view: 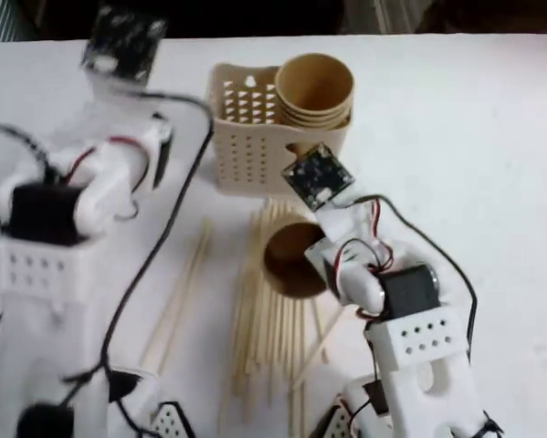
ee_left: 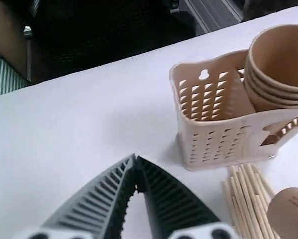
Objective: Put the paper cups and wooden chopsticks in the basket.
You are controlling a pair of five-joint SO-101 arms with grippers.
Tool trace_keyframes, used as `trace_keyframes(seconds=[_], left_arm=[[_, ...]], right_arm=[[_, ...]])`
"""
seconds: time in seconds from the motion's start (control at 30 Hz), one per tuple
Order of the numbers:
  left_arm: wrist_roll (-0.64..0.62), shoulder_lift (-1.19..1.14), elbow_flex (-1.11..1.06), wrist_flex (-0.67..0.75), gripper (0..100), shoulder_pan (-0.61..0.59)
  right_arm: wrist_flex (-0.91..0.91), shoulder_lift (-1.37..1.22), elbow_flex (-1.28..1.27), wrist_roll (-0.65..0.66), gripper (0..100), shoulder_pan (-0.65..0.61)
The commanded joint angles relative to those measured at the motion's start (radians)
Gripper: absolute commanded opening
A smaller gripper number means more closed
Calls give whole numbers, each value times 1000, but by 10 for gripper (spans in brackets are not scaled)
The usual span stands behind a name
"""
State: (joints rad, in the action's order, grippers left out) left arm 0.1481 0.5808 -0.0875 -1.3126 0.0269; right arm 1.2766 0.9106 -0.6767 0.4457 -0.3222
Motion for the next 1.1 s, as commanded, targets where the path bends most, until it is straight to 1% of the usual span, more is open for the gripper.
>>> trace_keyframes(seconds=[0.0, 0.17, 0.27, 0.33, 0.4, 0.5, 0.53, 0.63, 0.73, 0.9, 1.07], left_arm=[[5, 179, -267, 133, 23, -82], [3, 392, -641, 307, 23, -171], [3, 515, -824, 388, 23, -206], [3, 591, -933, 425, 23, -211], [0, 661, -1033, 445, 23, -211], [-80, 768, -1162, 476, 23, -222], [-104, 806, -1188, 482, 23, -239], [-118, 923, -1246, 477, 23, -294], [-110, 1036, -1336, 482, 23, -305], [-109, 1221, -1422, 474, 23, -312], [-109, 1244, -1430, 465, 23, -343]], right_arm=[[62, 18, 157, -8, 18, 4], [182, 7, 420, -8, 18, 4], [208, 5, 552, -9, 18, 4], [203, 5, 609, -9, 18, 4], [191, 2, 654, -38, 18, 4], [176, -41, 726, -81, 18, 4], [176, -67, 755, -92, 18, 2], [176, -171, 861, -98, 18, 4], [177, -294, 990, -150, 18, 10], [179, -481, 1206, -183, 18, 16], [182, -630, 1361, -216, 18, 99]])
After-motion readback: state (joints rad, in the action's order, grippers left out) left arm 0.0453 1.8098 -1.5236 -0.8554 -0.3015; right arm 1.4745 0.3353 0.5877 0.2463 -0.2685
